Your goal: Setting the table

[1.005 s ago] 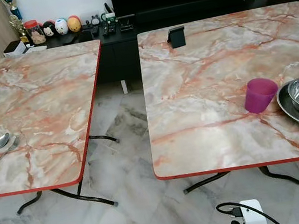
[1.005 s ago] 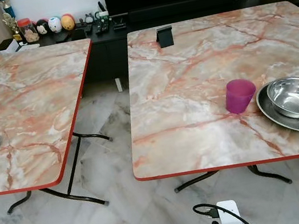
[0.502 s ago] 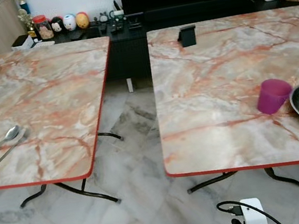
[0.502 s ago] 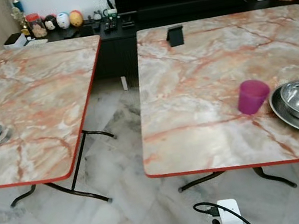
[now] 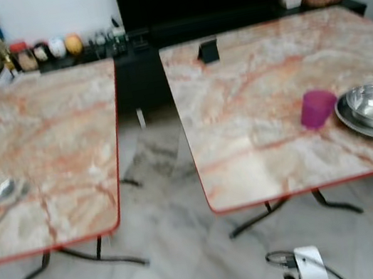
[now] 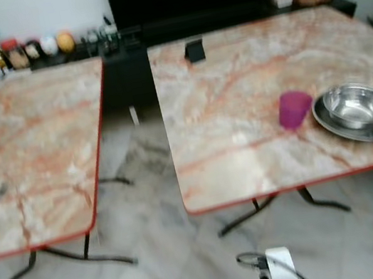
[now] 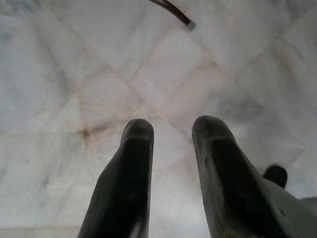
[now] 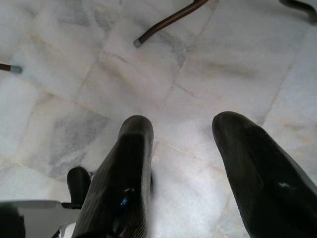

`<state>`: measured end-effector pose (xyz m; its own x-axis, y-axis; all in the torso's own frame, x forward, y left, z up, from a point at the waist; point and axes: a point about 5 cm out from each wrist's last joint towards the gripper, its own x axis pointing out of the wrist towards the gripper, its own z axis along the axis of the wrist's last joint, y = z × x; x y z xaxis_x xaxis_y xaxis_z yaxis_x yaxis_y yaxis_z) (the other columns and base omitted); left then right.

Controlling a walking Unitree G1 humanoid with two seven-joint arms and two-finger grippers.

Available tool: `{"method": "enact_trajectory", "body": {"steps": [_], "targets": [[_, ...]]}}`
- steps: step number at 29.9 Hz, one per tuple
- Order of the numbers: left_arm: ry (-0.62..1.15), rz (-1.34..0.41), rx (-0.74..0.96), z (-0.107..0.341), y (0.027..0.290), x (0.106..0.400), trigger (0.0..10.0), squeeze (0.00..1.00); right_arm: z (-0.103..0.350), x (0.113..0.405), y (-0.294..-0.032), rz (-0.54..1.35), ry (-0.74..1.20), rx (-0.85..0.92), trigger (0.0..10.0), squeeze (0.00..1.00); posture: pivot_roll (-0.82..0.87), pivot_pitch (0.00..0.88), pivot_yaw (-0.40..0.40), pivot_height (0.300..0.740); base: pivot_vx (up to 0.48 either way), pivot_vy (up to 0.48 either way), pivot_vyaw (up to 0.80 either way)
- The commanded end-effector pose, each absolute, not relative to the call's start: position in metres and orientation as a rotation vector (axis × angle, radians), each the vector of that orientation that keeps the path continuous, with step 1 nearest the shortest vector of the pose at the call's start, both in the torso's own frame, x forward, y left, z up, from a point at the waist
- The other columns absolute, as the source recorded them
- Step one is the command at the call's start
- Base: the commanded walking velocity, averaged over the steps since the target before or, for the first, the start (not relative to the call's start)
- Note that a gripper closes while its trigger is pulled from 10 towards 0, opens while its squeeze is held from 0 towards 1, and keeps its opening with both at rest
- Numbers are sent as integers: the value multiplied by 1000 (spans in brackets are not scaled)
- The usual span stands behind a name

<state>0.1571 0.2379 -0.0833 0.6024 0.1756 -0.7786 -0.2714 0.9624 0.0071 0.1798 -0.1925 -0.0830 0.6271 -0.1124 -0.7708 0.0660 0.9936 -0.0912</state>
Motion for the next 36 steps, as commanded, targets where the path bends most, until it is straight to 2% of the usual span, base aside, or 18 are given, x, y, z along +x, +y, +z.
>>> {"method": "enact_trajectory", "body": {"steps": [1,14,21,36], "targets": [[916,261,-103,-86,240,150,10000,0,-84,178,-191,-105,894,-48,10000,0,-75,0,58,740,0,330,0],[922,259,-100,-87,240,149,10000,0,-84,179,-190,-84,894,-72,10000,0,-73,0,57,740,0,329,0],[926,262,-100,-87,240,147,10000,0,-85,176,-191,-87,904,-65,10000,0,-72,0,54,740,0,326,729],[922,258,-100,-87,239,149,10000,0,-86,173,-192,-94,914,-63,10000,0,-71,0,55,740,0,328,0]]}}
